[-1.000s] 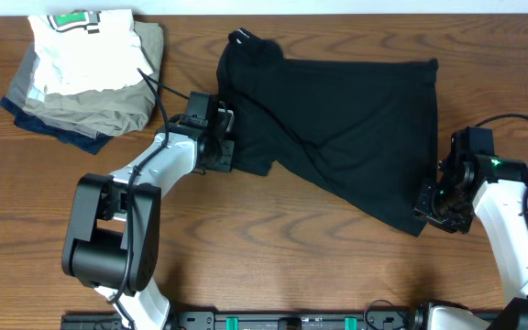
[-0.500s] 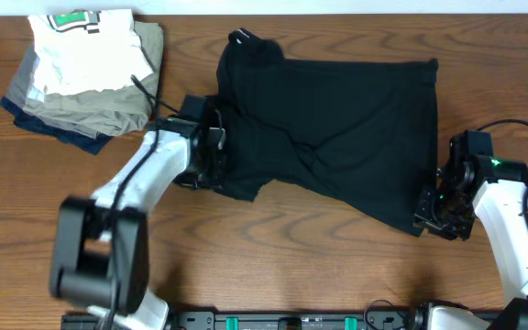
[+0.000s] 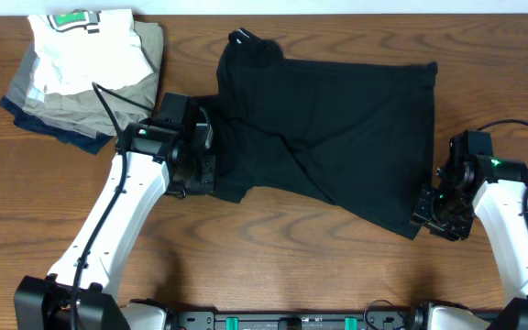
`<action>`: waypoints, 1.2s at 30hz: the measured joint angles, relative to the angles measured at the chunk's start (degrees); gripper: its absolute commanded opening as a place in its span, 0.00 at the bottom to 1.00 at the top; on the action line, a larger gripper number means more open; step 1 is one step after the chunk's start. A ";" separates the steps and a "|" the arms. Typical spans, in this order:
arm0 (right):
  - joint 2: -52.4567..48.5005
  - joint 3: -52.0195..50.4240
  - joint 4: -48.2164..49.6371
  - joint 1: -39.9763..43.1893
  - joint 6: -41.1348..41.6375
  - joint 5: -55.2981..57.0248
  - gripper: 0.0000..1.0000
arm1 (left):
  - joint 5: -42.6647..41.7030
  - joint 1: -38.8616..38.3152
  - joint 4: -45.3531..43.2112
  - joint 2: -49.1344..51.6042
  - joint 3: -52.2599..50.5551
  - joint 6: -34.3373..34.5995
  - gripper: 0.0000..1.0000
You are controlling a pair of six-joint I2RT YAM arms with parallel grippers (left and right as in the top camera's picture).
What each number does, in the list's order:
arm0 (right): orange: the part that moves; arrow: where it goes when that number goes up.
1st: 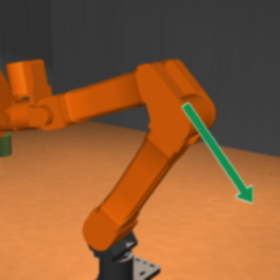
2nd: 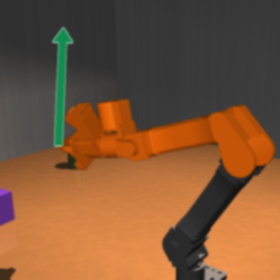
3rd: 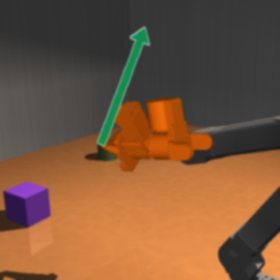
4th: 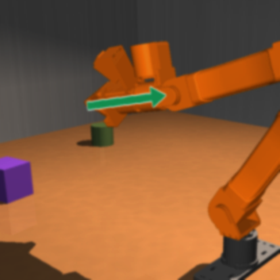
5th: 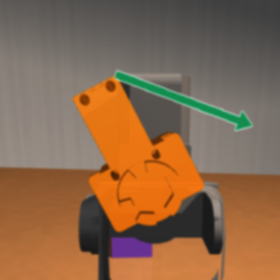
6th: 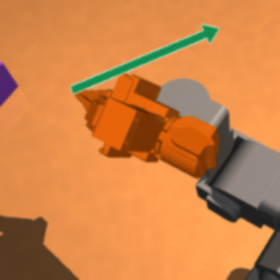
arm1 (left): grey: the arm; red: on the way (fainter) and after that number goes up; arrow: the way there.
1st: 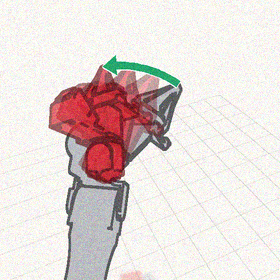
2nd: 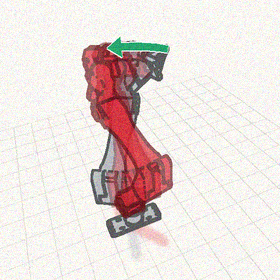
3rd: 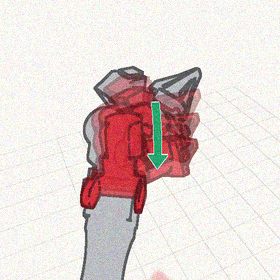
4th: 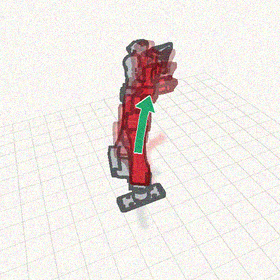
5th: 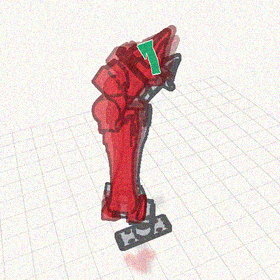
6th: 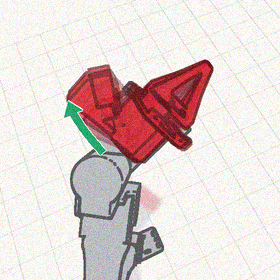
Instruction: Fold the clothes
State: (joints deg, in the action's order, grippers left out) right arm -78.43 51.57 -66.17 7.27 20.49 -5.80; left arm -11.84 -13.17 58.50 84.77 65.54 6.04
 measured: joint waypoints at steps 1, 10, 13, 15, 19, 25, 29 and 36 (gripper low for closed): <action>0.00 -0.24 0.55 0.00 0.04 0.24 0.48 | 0.00 0.00 0.55 0.00 0.00 0.24 0.06; 0.00 -5.55 5.01 0.48 0.09 0.76 0.53 | 0.00 0.00 0.33 0.00 0.00 1.55 0.06; 0.00 -8.24 8.07 2.01 0.09 0.92 0.53 | 0.00 0.00 -0.11 0.00 0.00 1.70 0.06; 0.00 -10.03 10.10 3.23 0.11 0.98 0.55 | 0.00 0.00 -0.28 0.00 0.00 1.70 0.06; 0.00 -13.09 14.29 5.64 0.07 1.44 0.57 | 0.00 0.00 -0.85 0.00 0.00 1.70 0.06; 0.00 -15.30 22.10 6.38 -0.07 1.53 0.54 | 0.02 0.00 -1.68 0.00 0.00 1.73 0.06; 0.00 -16.72 26.23 6.38 -0.13 1.42 0.49 | 0.00 0.00 -1.99 0.00 0.00 1.73 0.06; 0.00 -18.58 30.75 6.36 -0.31 -0.13 0.33 | 0.00 0.00 -2.01 0.00 0.00 1.75 0.06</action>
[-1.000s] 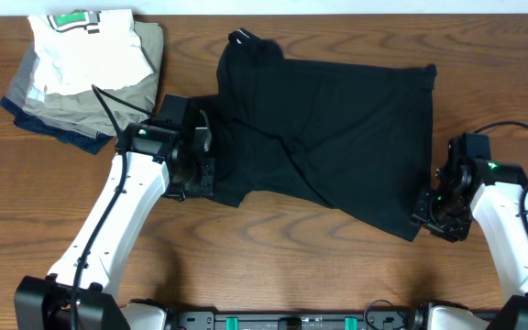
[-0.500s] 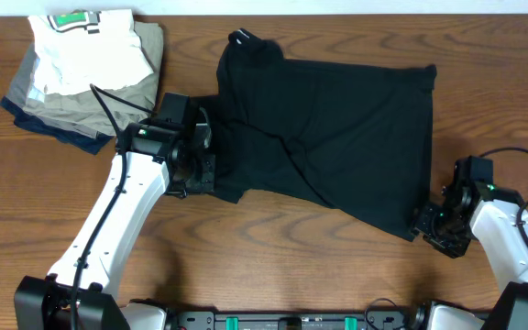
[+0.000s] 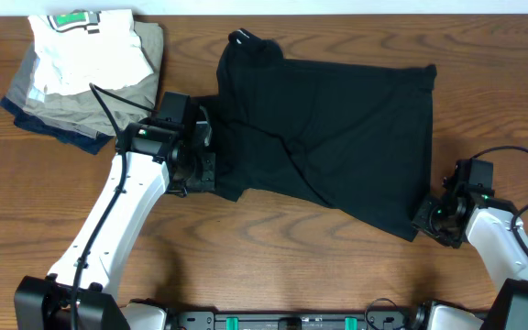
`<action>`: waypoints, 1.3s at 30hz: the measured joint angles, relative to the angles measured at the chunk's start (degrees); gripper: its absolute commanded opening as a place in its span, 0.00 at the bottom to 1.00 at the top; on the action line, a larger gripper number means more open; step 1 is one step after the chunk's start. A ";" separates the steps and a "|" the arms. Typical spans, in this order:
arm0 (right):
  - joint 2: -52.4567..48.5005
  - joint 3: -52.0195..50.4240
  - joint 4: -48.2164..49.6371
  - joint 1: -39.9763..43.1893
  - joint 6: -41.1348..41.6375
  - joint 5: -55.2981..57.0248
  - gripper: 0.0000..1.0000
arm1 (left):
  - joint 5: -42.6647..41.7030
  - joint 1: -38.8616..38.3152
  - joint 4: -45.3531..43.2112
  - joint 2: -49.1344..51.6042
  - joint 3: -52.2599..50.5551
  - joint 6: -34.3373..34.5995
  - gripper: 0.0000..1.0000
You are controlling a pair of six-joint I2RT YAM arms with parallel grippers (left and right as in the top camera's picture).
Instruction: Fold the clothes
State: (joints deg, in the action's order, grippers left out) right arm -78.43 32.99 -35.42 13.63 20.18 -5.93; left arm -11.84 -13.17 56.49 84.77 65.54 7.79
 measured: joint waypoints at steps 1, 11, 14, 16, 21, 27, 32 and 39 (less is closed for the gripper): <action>0.00 -0.22 0.76 0.02 0.04 -0.35 0.32 | 0.00 0.00 -0.02 0.00 0.00 0.00 0.06; -1.60 -0.17 2.60 0.02 0.09 -2.91 0.15 | 0.00 0.00 -0.11 0.00 0.00 0.13 0.06; -2.73 0.37 2.91 0.02 0.02 -3.80 0.01 | 0.00 0.00 -0.31 0.00 0.00 0.15 0.06; -3.06 0.55 3.02 0.02 0.15 -4.50 0.01 | 0.00 0.00 -0.79 0.00 0.00 0.13 0.06; -4.09 1.97 -0.17 0.57 0.15 -5.01 0.01 | 0.00 0.00 -1.95 0.00 0.00 0.13 0.06; -5.75 8.59 -11.98 4.26 -1.97 -5.03 0.01 | 0.20 0.00 -2.54 0.00 0.31 0.13 0.06; -5.84 19.43 -20.87 6.95 -5.16 -5.05 0.01 | 0.17 0.00 -2.29 -0.42 0.98 0.04 0.06; -5.84 29.38 -28.89 12.33 -9.66 -5.18 0.01 | 2.25 0.00 0.31 -2.75 1.05 -0.37 0.06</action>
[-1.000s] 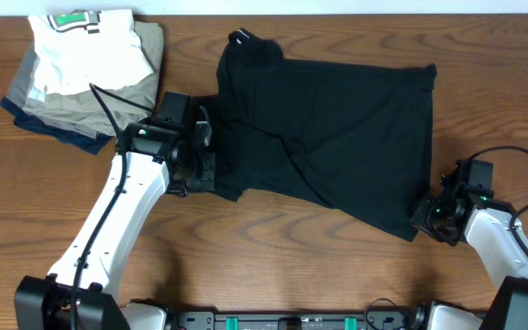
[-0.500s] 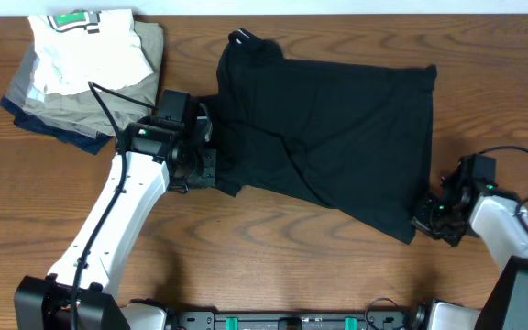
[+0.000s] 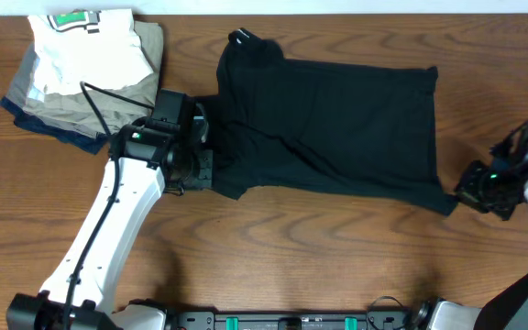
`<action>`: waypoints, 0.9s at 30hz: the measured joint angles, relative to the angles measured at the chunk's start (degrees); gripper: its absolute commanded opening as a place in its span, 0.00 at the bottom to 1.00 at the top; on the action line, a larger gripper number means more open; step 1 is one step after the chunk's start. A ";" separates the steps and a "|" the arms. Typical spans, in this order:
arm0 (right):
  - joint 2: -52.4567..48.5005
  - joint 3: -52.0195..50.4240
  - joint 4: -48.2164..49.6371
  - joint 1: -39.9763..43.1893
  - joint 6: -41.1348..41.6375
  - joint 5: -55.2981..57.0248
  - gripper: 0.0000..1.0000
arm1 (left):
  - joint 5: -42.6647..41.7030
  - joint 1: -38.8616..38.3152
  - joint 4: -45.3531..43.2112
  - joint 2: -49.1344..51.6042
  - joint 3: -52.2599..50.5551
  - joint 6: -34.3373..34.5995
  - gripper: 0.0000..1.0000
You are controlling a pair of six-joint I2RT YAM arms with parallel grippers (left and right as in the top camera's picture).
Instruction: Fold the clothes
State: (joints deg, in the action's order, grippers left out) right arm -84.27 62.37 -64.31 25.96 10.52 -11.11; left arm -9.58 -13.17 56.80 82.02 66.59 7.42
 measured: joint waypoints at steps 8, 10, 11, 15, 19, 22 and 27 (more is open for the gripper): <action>0.00 2.38 -4.83 3.17 -1.84 -0.31 0.01 | 2.60 0.00 0.28 -4.15 0.00 -0.20 0.06; 0.00 3.19 -5.57 3.63 -2.16 -0.24 0.01 | 2.75 0.00 0.57 -5.51 0.00 -0.20 0.06; 0.00 3.56 -5.79 3.78 -2.34 -0.35 0.01 | 2.78 0.00 0.85 -6.03 0.00 -0.20 0.06; 0.00 4.28 -5.77 3.87 -2.80 -0.74 0.01 | 3.06 -0.61 1.64 -7.52 0.00 -0.20 0.06; 0.00 4.28 -3.91 3.87 -3.15 -1.99 0.01 | 3.63 -3.21 0.70 -7.50 0.00 -0.20 0.06; 0.00 4.31 -1.88 3.87 -3.26 -3.67 0.01 | 3.78 -5.51 -1.99 -7.43 0.00 -0.20 0.06; 0.00 4.33 1.14 3.82 -3.37 -5.95 0.01 | 4.17 -6.84 -7.82 -6.97 0.07 -0.35 0.07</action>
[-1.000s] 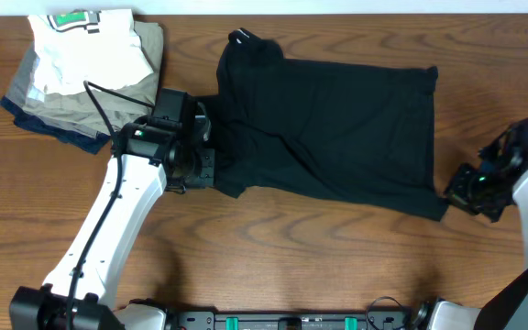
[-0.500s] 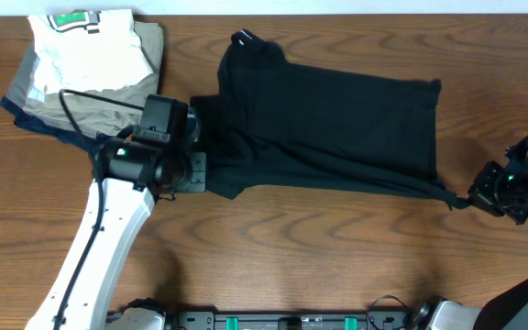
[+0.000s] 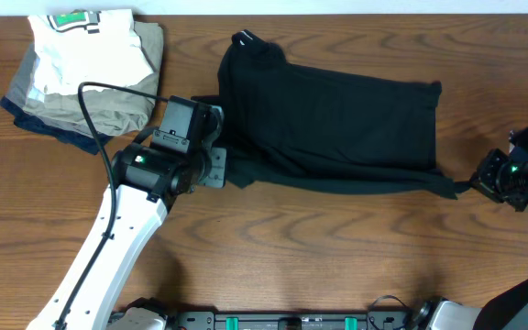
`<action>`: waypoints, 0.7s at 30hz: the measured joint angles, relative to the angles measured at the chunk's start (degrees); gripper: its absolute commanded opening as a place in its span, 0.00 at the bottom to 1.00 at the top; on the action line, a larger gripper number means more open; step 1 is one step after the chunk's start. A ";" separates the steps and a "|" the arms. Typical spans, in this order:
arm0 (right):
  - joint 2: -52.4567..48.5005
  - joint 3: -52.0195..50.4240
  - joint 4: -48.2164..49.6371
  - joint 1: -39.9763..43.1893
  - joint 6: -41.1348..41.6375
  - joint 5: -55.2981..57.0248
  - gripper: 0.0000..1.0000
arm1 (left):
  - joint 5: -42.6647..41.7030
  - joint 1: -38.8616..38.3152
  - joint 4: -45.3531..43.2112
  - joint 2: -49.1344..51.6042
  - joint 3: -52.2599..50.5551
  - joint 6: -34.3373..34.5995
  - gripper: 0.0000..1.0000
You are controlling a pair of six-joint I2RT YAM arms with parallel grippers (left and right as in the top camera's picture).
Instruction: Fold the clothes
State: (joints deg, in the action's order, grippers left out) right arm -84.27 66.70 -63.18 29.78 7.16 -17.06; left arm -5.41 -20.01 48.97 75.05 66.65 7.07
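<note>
A black garment lies spread across the middle of the table, its collar end at the far left. My left gripper is at the lower left corner, shut on the cloth there. At the right table edge, my right gripper is shut on the lower right corner, which is drawn out into a point. The lower hem runs as a taut, slightly raised line between the two grippers.
A stack of folded clothes sits at the far left, white on top of khaki and navy. Bare wooden table runs along the front. The left arm's cable loops close to the stack.
My left arm has risen and shifted slightly right with the corner it holds. The right gripper has moved a little right and up. The lower hem is now higher and stretched tight.
At first the garment's lower right part hung slanted toward the front, with my right gripper at that corner and my left at the left edge. Then the right gripper was far out to the right and the cloth flatter. Now both hold the hem taut.
</note>
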 measured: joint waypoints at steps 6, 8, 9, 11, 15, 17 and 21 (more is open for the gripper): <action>0.00 0.00 5.33 -0.11 0.28 -1.01 0.01 | 4.83 -0.02 -7.04 2.10 0.04 -0.02 0.06; 0.00 0.00 7.34 -0.11 0.50 -1.18 0.01 | 6.51 -0.02 -9.79 3.34 0.07 -0.04 0.06; 0.00 0.00 8.39 -0.11 0.66 -1.22 0.01 | 7.37 -0.02 -11.56 4.17 0.09 -0.22 0.06; -0.04 0.00 10.62 -0.13 0.94 -1.42 0.01 | 8.68 -0.02 -15.10 6.03 0.13 -0.87 0.06; -1.18 0.02 14.60 -0.92 1.18 -2.62 0.01 | 10.12 -0.02 -20.41 9.55 0.13 -1.33 0.06; -2.56 0.02 16.26 -1.90 1.22 -3.08 0.01 | 10.40 -0.02 -21.16 11.04 0.13 -1.36 0.06; -6.38 0.02 18.99 -4.44 1.33 -3.41 0.01 | 10.82 -0.02 -21.27 13.81 0.15 -2.03 0.06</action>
State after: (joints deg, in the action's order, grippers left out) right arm -90.65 66.72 -44.18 25.34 8.49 -20.47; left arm 5.41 -20.03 27.70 88.86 66.81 5.04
